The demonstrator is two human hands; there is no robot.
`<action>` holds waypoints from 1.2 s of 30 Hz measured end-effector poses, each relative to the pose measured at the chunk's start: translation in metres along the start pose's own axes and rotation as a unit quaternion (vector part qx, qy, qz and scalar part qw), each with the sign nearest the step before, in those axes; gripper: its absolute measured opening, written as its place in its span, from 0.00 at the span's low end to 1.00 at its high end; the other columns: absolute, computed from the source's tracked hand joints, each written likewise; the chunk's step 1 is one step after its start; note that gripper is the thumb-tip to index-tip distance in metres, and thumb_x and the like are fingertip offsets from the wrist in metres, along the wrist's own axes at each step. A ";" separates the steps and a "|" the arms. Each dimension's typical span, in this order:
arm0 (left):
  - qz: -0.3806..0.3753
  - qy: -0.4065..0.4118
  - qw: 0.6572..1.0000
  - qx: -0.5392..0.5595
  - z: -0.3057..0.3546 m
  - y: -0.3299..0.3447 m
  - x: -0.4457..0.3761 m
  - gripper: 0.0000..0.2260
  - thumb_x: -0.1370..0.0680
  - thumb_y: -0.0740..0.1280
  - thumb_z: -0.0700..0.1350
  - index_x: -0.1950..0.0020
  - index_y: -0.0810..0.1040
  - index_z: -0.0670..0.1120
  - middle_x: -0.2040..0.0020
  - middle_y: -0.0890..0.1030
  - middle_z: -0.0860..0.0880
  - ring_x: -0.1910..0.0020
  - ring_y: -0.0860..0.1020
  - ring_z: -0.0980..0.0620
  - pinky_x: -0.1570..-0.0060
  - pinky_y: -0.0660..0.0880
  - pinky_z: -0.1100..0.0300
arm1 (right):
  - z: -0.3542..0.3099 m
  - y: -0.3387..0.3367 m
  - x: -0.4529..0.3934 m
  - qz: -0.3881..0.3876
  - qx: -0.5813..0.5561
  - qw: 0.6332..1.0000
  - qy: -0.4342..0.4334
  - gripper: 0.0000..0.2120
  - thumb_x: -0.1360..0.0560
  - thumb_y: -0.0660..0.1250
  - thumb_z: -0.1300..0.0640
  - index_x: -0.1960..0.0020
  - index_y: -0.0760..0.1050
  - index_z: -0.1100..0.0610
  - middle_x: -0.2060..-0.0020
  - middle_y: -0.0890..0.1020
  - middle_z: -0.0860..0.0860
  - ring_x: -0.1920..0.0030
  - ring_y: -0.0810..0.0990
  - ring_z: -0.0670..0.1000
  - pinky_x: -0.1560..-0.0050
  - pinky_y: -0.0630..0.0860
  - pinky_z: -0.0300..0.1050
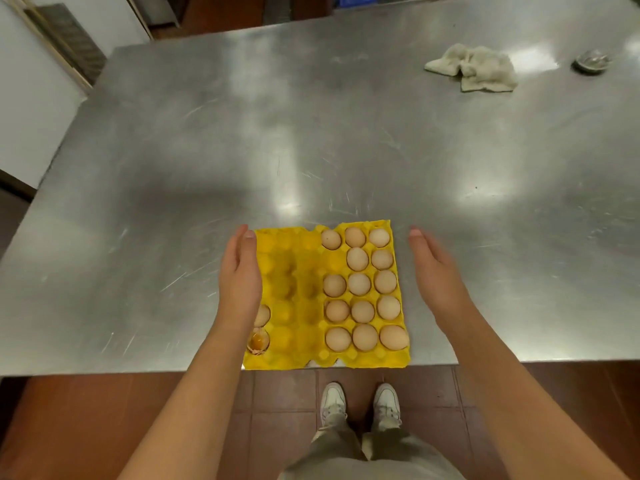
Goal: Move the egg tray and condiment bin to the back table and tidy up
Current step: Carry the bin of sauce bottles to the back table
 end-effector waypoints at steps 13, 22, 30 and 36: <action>-0.232 0.030 0.964 0.127 0.127 0.135 0.024 0.24 0.18 0.52 0.62 0.24 0.65 0.56 0.26 0.69 0.55 0.28 0.67 0.58 0.35 0.59 0.58 | -0.084 -0.056 0.027 0.048 -0.144 0.988 -0.039 0.31 0.20 0.50 0.35 0.23 0.63 0.51 0.25 0.68 0.46 0.26 0.66 0.45 0.24 0.61 0.51; -0.391 0.044 0.907 0.146 0.174 0.209 0.088 0.23 0.16 0.48 0.57 0.33 0.75 0.48 0.34 0.78 0.50 0.38 0.76 0.53 0.40 0.65 0.56 | -0.080 -0.139 0.102 0.231 -0.214 0.944 -0.094 0.25 0.18 0.53 0.42 0.26 0.67 0.54 0.30 0.74 0.48 0.30 0.70 0.46 0.29 0.67 0.47; -0.530 0.094 0.834 0.123 0.206 0.280 0.227 0.22 0.17 0.49 0.61 0.34 0.75 0.53 0.37 0.79 0.53 0.38 0.77 0.55 0.36 0.67 0.54 | -0.043 -0.242 0.204 0.345 -0.235 0.902 -0.110 0.27 0.18 0.50 0.40 0.24 0.64 0.53 0.27 0.70 0.49 0.27 0.67 0.47 0.28 0.64 0.46; -0.600 0.123 0.784 0.097 0.209 0.318 0.355 0.21 0.19 0.50 0.63 0.35 0.74 0.54 0.36 0.77 0.54 0.37 0.76 0.57 0.31 0.65 0.51 | -0.002 -0.319 0.291 0.419 -0.243 0.866 -0.124 0.28 0.19 0.51 0.39 0.24 0.65 0.52 0.26 0.70 0.47 0.27 0.67 0.46 0.26 0.62 0.47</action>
Point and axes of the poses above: each hand's wrist, its own x-axis away from the middle knuckle, its own y-axis out of the palm, z = x × y, the point moved 10 cm from there along -x, towards the middle knuckle
